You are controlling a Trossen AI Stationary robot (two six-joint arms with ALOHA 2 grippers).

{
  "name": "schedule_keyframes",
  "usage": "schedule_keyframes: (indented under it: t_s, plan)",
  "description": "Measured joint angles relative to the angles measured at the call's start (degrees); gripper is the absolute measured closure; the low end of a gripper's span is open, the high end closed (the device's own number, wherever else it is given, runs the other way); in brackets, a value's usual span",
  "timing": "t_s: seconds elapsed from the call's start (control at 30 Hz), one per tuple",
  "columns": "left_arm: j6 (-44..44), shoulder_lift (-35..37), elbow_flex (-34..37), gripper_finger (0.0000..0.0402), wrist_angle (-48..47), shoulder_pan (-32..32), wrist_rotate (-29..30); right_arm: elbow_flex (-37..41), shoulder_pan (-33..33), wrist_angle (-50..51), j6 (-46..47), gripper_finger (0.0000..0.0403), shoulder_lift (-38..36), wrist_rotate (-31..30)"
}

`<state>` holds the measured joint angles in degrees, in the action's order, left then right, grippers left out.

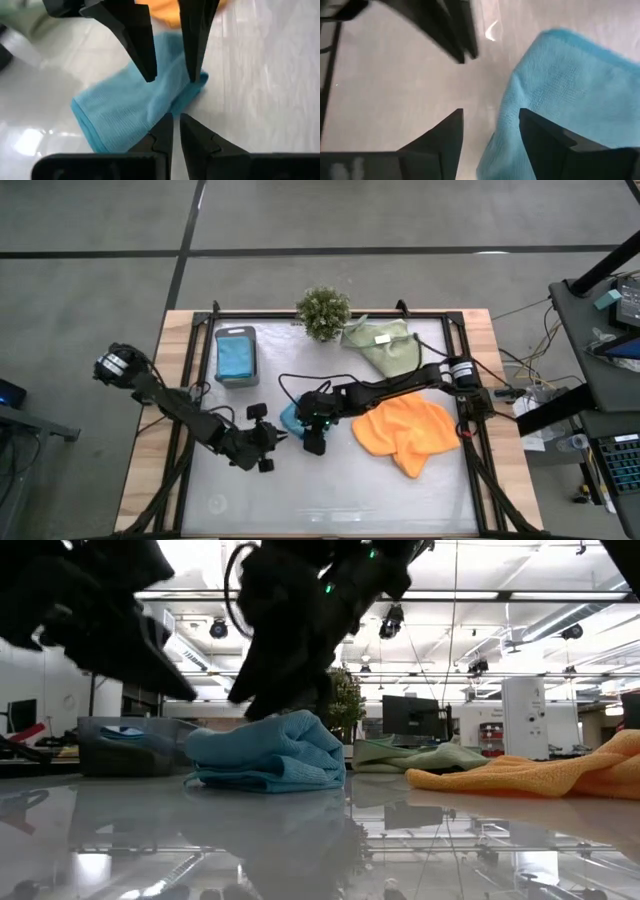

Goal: Fold microfiber towels
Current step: Fold the blue microfiber cloth

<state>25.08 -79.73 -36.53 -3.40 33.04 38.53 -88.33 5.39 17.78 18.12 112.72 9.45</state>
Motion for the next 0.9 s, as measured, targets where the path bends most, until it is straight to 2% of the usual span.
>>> schedule_keyframes:
  t_s: [0.1, 0.2, 0.4, 0.53, 0.67, 0.9]
  plan:
    - [-2.6, 1.8, 0.0, 0.0382, 0.3, -0.2, 5.1, 0.5, 0.0, 2.1, -2.8, 0.0221, -3.0, -0.4]
    - [-4.6, 1.8, 0.3, 0.0382, -0.2, -1.1, 9.0, 1.5, 0.0, 2.5, -5.3, 0.024, -5.4, -0.6]
    - [-4.6, -3.2, 0.3, 0.0382, 1.2, -4.5, 9.4, 5.6, 0.0, 2.4, -6.2, 0.0324, -6.2, -4.9]
    - [-4.5, -7.9, 0.2, 0.0382, 3.2, -6.1, 9.4, 10.8, 0.2, -5.1, -6.8, 0.0383, -6.0, -5.1]
    - [-2.3, -11.5, 0.1, 0.0382, 2.9, -7.6, 9.0, 16.5, 1.0, -14.3, -6.6, 0.039, -5.8, -2.9]
    - [1.5, -15.2, 0.0, 0.0382, 3.0, -10.5, 3.7, 22.7, 2.8, -26.2, -4.7, 0.039, -3.9, -0.5]
